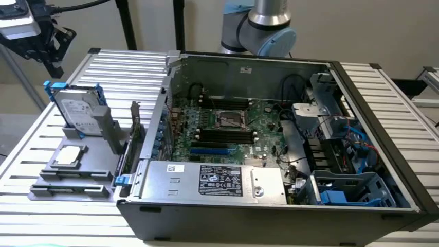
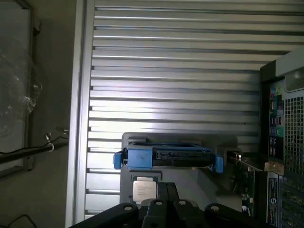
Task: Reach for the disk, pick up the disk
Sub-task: 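Reach for the disk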
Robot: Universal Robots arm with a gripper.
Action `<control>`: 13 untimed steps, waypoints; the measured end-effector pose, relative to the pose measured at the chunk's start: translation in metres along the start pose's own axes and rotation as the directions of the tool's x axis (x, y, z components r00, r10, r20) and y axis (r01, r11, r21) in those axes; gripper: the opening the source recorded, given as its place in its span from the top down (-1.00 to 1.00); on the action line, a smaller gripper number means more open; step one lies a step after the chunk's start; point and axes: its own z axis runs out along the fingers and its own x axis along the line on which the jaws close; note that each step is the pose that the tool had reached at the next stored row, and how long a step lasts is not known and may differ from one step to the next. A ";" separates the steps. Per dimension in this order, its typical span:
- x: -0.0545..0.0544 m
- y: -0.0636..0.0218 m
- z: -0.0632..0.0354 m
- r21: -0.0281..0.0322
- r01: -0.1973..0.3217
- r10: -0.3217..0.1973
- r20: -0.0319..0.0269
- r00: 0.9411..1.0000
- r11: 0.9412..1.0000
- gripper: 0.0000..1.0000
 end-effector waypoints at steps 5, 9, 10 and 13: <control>0.002 0.0003 -0.0001 0.000 0.000 0.000 0.000 1.000 1.000 0.79; 0.015 0.0058 0.0003 0.000 0.000 0.000 0.004 1.000 1.000 0.79; 0.018 0.0084 0.0003 0.000 0.000 0.000 0.004 1.000 1.000 0.79; 0.024 0.0124 0.0006 0.000 0.000 0.000 0.005 1.000 1.000 0.79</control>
